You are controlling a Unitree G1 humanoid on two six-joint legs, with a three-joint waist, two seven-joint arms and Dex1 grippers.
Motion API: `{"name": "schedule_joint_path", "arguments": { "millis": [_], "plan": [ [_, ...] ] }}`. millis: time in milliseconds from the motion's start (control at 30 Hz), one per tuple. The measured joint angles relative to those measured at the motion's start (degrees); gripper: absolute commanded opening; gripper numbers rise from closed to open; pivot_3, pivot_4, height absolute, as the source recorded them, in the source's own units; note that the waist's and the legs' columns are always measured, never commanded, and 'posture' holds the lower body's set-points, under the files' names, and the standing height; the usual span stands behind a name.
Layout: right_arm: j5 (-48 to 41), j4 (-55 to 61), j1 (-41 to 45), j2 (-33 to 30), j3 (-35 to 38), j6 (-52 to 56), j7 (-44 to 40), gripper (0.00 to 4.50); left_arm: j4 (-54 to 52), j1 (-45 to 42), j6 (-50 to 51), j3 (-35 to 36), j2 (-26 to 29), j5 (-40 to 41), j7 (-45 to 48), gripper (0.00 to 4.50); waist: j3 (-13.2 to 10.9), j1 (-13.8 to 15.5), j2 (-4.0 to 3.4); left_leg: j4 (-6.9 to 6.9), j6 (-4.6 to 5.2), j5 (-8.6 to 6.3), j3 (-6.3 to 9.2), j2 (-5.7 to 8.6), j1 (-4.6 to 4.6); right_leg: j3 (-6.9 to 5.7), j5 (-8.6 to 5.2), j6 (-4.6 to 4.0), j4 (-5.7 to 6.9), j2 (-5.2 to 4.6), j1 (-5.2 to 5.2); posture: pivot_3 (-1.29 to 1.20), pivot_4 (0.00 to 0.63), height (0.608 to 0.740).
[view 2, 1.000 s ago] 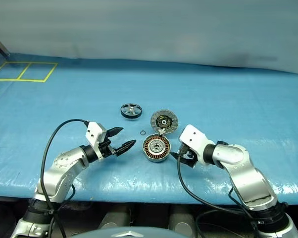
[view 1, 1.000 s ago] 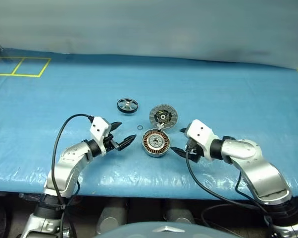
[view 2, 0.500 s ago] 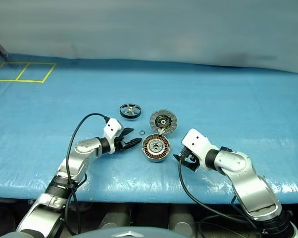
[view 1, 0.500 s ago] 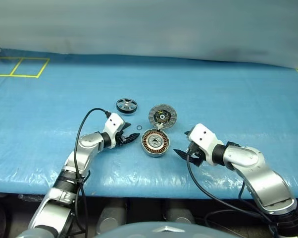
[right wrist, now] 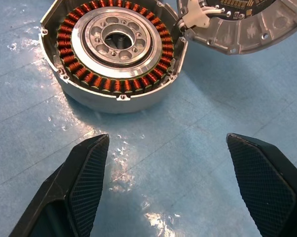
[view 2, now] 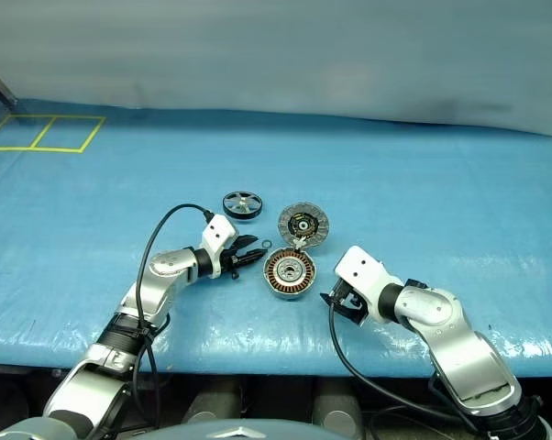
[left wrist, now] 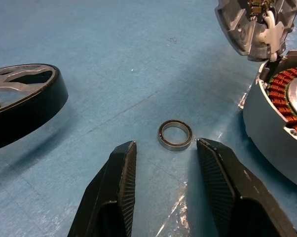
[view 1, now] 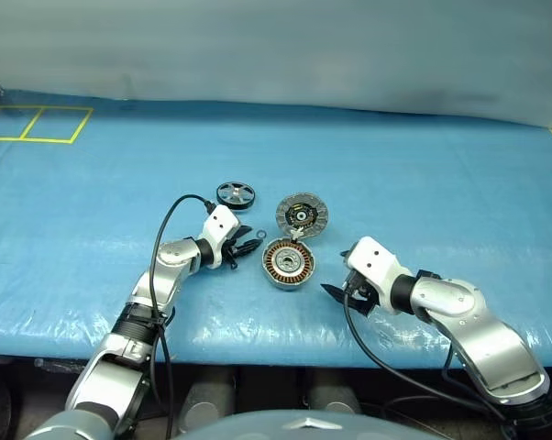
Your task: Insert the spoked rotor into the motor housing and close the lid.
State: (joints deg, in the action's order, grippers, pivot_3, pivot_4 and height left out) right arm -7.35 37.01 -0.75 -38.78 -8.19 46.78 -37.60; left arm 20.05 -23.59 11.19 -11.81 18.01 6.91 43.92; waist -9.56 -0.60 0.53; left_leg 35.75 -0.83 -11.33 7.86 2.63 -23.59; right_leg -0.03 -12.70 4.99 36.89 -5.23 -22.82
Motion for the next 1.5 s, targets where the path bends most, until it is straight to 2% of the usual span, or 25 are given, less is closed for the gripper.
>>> {"name": "schedule_joint_path", "arguments": {
  "millis": [500, 567, 667, 700, 967, 1067, 1200, 1333, 1500],
  "plan": [
    [-3.56, 0.66, -0.20, 1.13, 0.20, -2.13, 0.61, 4.01, 7.53, -4.52, -3.58, -0.53, -2.41, -2.76, 0.92, 2.09, 0.00, 0.02, 0.00, 0.15, 0.03, 0.01, 0.04, 0.03, 0.02, 0.00, 0.04, 0.08, 0.02, 0.00, 0.10, 0.00, 0.150, 0.740],
    [-3.69, 0.68, -0.19, 1.13, 0.17, -2.43, 0.76, 4.01, 9.04, -5.30, -4.41, -0.59, -2.79, -3.49, 1.01, 1.73, 0.01, 0.04, 0.00, 0.16, 0.03, 0.01, 0.05, 0.03, 0.03, -0.01, 0.04, 0.08, 0.02, 0.00, 0.12, 0.00, 0.150, 0.740],
    [-4.05, 0.74, -0.19, 1.13, 0.17, -2.49, 1.24, 4.01, 10.04, -6.11, -4.40, -0.57, -2.89, -4.17, 1.13, 0.82, 0.01, 0.03, 0.00, 0.16, 0.04, 0.02, 0.05, 0.04, 0.03, -0.01, 0.05, 0.09, 0.02, 0.00, 0.13, 0.00, 0.150, 0.740],
    [-4.13, 0.75, -0.19, 1.13, 0.17, -2.50, 1.31, 4.01, 10.10, -6.16, -4.36, -0.60, -2.89, -4.30, 1.18, 0.64, 0.01, 0.02, 0.00, 0.16, 0.04, 0.01, 0.06, 0.05, 0.03, -0.01, 0.05, 0.09, 0.01, -0.01, 0.13, 0.00, 0.150, 0.740],
    [-4.56, 1.20, 0.20, 1.18, 0.09, -2.60, 1.74, 4.01, 9.22, -5.74, -4.19, -1.06, -2.73, -4.70, 1.52, 0.64, 0.02, 0.02, 0.00, 0.16, 0.04, 0.01, 0.08, 0.06, 0.03, 0.00, 0.05, 0.09, 0.01, -0.01, 0.15, 0.00, 0.150, 0.740],
    [-5.29, 0.64, 0.49, 2.60, 0.35, -3.31, 1.80, 4.01, 7.61, -4.31, -4.12, -0.32, -2.58, -4.28, 1.58, 0.64, 0.02, -0.05, 0.00, 0.13, 0.05, 0.01, 0.08, 0.04, 0.04, 0.00, 0.05, 0.08, 0.01, 0.00, 0.14, 0.00, 0.150, 0.740],
    [-9.63, -2.83, -0.83, 8.38, 4.01, -8.15, 1.32, 4.01, 1.57, -0.40, -2.13, 0.25, -1.19, -2.36, 2.70, 0.64, 0.04, -0.15, -0.02, 0.08, 0.04, 0.01, 0.09, 0.02, 0.02, 0.00, 0.04, 0.07, 0.00, 0.02, 0.09, 0.00, 0.150, 0.740],
    [-10.38, -7.26, -5.70, 7.88, 6.44, -13.37, -1.31, 4.01, -5.98, 4.98, 1.33, 2.17, 2.98, 1.01, 5.64, 0.64, 0.02, -0.18, -0.04, 0.07, 0.06, 0.00, 0.07, 0.01, 0.02, 0.01, 0.03, 0.02, 0.01, 0.02, 0.06, 0.00, 0.150, 0.740],
    [-11.93, -10.57, -6.94, 7.77, 6.64, -16.92, -4.06, 4.01, -14.61, 5.88, 5.17, 3.41, 5.03, 5.64, 8.97, 0.64, 0.00, -0.04, -0.07, 0.16, 0.05, 0.02, 0.04, -0.05, 0.04, 0.01, -0.10, -0.31, 0.04, 0.01, 0.11, 0.00, 0.150, 0.740]
  ]
}}
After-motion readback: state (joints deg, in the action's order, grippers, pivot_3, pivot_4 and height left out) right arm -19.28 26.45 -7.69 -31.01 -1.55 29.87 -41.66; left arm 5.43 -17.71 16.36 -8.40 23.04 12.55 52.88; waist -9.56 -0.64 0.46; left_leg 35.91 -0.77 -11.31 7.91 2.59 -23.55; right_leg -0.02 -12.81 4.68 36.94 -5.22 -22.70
